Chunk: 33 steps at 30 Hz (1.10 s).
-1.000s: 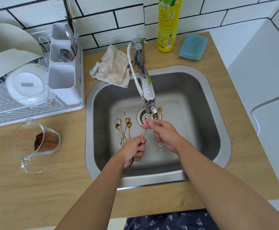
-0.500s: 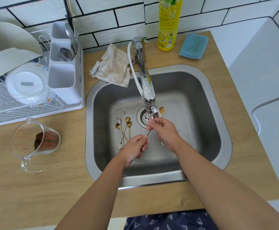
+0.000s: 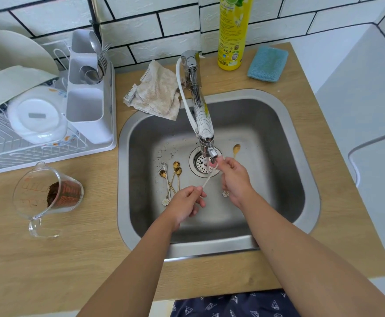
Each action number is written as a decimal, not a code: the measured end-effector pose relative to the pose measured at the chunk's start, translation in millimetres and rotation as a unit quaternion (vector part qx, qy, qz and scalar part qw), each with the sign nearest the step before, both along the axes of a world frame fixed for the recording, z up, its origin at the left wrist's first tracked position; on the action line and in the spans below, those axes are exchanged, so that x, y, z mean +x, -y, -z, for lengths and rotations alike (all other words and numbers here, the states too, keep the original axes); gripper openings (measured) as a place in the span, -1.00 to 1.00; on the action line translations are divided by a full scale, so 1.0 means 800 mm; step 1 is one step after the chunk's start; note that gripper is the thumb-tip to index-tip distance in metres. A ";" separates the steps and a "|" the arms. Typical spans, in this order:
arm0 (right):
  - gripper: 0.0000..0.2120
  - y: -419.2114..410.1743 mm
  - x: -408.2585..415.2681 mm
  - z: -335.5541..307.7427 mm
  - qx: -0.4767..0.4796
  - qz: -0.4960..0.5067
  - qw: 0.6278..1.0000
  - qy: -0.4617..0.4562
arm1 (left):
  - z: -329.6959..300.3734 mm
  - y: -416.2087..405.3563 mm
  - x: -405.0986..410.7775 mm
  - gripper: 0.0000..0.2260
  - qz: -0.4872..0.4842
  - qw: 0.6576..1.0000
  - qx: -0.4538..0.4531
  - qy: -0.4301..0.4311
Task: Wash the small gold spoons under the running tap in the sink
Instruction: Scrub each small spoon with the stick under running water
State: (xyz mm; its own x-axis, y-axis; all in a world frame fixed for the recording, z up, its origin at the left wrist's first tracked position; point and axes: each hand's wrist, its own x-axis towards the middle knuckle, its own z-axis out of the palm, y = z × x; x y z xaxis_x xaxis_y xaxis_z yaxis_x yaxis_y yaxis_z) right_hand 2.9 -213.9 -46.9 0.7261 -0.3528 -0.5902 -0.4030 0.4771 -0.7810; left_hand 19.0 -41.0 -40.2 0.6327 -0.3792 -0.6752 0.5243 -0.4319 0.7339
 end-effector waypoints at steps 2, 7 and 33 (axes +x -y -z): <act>-0.87 0.006 0.002 -0.001 0.017 0.046 0.999 0.002 | 0.006 -0.003 0.000 -0.74 0.019 0.996 0.070 0.059; -0.94 0.018 -0.001 -0.005 0.095 0.119 0.988 0.040 | 0.014 0.018 0.013 -0.90 -0.132 0.991 -0.002 0.009; -0.86 0.020 -0.003 0.007 0.103 0.137 0.985 0.025 | -0.008 0.088 0.077 -0.53 0.159 0.924 0.295 0.182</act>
